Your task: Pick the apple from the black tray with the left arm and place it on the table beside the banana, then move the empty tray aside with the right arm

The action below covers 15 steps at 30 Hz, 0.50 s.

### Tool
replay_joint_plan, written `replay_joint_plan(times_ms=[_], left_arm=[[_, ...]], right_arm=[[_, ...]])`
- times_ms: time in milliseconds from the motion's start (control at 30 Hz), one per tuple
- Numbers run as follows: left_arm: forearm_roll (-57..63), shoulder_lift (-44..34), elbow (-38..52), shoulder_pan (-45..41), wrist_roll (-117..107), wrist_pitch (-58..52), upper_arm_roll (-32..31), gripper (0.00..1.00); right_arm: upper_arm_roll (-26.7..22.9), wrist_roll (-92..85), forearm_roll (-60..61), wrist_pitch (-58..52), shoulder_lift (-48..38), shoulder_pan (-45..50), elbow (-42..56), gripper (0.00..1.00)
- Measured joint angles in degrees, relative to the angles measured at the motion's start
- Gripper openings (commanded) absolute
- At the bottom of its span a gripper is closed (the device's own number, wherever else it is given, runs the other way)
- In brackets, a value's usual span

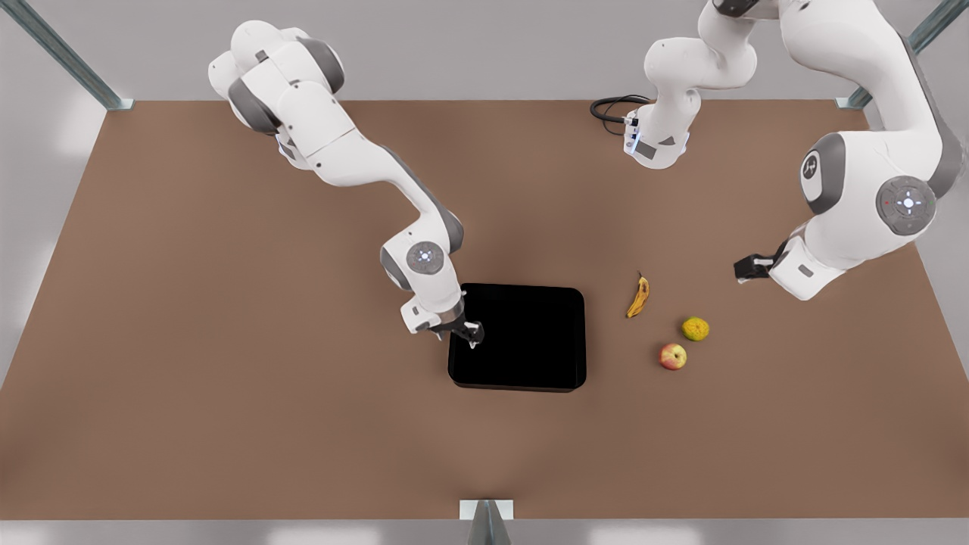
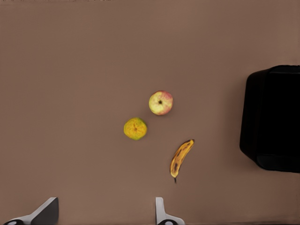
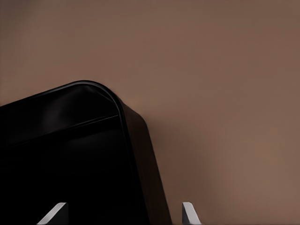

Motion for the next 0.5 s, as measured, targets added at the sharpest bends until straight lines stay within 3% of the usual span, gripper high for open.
replay_joint_plan(times_ms=[133, 267, 333, 500], left_arm=[[0.1, 0.1, -0.1, 0.5, 0.7, 1.3, 0.6, 1.00], [0.2, 0.1, -0.2, 1.0, 1.2, 2.0, 0.6, 1.00], [0.2, 0.1, -0.2, 0.8, 1.4, 2.2, 0.6, 1.00], [0.2, 0.0, -0.4, 0.8, 1.9, 2.4, 0.6, 1.00]], right_arm=[[0.0, -0.3, 0.0, 1.3, 0.7, 0.0, -0.1, 0.76], [0.0, -1.3, 0.4, 2.0, 0.7, 0.0, -0.8, 0.34], [0.0, -2.1, 0.6, 2.2, 0.7, 0.0, -0.9, 0.23], [0.1, -3.7, 0.8, 2.4, 0.5, -0.1, -0.9, 0.18]])
